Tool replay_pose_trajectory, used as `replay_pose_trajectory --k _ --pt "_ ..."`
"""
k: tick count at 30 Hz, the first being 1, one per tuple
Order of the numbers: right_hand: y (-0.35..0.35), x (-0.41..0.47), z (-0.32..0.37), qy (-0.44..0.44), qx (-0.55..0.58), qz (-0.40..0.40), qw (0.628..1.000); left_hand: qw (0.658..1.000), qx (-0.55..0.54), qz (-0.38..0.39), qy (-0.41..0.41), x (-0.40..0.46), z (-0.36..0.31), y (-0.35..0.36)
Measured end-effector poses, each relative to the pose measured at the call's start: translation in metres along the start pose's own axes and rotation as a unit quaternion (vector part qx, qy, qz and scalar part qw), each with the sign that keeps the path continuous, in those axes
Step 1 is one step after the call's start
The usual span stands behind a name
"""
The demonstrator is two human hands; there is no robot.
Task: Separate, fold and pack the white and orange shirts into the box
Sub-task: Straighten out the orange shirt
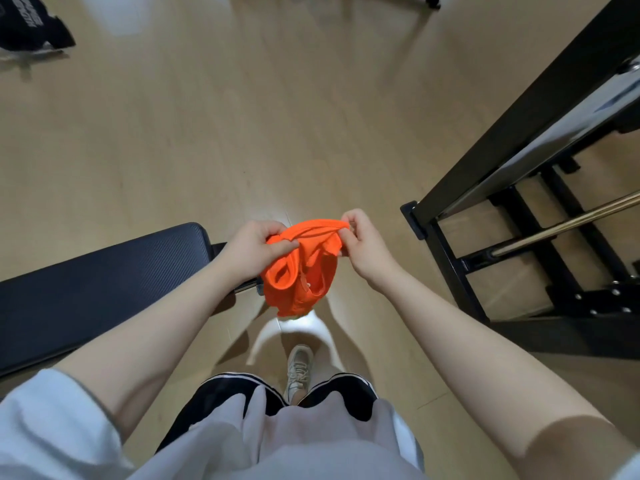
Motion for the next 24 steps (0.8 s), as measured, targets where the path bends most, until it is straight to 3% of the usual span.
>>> replay_pose_trajectory --k 3,5,7,9,13,16,19,21,24 --pt "0.0 0.0 0.006 -0.012 0.078 -0.001 0.997 0.998 -0.057 -0.023 -0.015 0.003 0.004 -0.003" --pt "-0.005 0.003 0.011 -0.036 0.017 0.009 0.999 0.995 -0.089 -0.024 -0.031 0.004 0.006 -0.005" --pt "-0.01 0.005 0.014 -0.087 -0.114 0.016 0.989 0.994 -0.09 -0.04 -0.039 0.007 0.01 -0.009" --pt "-0.014 0.003 0.017 -0.119 -0.231 0.033 0.965 0.997 -0.039 -0.058 -0.037 0.01 0.013 -0.014" --pt "-0.024 0.002 0.016 -0.105 -0.323 0.038 0.94 0.987 0.141 -0.076 -0.025 0.024 0.01 -0.025" --pt "-0.028 0.008 0.01 -0.089 -0.286 -0.008 0.954 0.964 0.251 -0.087 -0.013 0.038 0.007 -0.033" --pt "-0.025 0.018 0.004 -0.082 -0.317 -0.03 0.944 0.928 0.353 -0.117 -0.018 0.052 0.009 -0.046" --pt "-0.025 0.021 0.002 -0.047 -0.322 -0.033 0.945 0.913 0.384 -0.132 -0.028 0.061 0.013 -0.057" --pt "-0.023 0.028 -0.009 0.016 -0.324 -0.024 0.945 0.93 0.338 -0.144 -0.02 0.08 0.024 -0.07"
Point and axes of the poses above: each hand's wrist, its own x-axis towards the middle knuckle, its own y-axis out of the palm, z = x × y, the point moved 4 cm from there along x, towards the middle knuckle, and after that the axes turned 2 degrees about -y, right-handed, at the moved point
